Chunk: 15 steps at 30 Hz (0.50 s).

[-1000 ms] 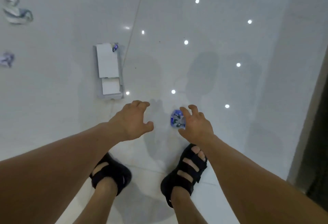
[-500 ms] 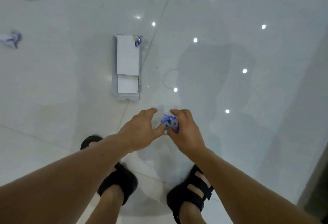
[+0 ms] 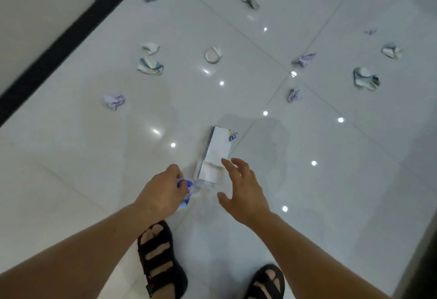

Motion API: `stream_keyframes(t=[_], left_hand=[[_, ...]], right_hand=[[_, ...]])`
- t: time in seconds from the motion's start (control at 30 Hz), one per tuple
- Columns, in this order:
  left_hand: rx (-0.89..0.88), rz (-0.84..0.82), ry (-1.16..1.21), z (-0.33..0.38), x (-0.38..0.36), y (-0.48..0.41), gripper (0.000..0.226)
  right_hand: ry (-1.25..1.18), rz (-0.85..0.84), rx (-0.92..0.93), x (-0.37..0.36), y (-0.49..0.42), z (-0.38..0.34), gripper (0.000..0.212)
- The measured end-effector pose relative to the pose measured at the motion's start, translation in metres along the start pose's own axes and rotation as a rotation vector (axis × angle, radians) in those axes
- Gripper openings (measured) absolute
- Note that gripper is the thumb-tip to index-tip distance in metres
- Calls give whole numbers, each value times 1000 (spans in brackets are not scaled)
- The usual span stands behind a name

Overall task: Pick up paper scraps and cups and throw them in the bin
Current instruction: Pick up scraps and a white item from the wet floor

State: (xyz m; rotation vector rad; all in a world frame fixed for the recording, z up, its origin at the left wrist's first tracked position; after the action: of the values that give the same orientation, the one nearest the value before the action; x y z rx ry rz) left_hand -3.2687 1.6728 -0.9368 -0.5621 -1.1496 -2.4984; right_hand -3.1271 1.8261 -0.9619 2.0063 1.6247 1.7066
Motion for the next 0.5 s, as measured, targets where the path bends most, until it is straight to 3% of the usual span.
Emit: stream_keyframes(t=[0.13,0.23,0.37,0.5], left_hand=[[57,36,-50,-41,18,-1,9],[92,77,-19,-68,8,-14,8],[99,128,89,-96,-27,-35,8],[139,189,185,-117,-58,-47,8]], right_hand=[[595,-64,185,-4,-52,-4,95],[911,-106,330,-23,-94,-4,97],[1181,-112,499,-56,-137,0,98],[1294,-131,596,-83,-159,9,98]])
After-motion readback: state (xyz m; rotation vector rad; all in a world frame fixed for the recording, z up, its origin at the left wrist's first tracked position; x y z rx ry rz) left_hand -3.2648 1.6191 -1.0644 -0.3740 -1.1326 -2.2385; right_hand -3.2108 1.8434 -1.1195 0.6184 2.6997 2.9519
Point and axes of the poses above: each hand's wrist, its own y-axis away from the middle knuckle, its own x-axis out of the back of the hand, z = x × y, the point moved 2 cm from there along -y, towards the middle knuckle, and after that the axes turned 12 degrees about -x, right-handed, at the moved point
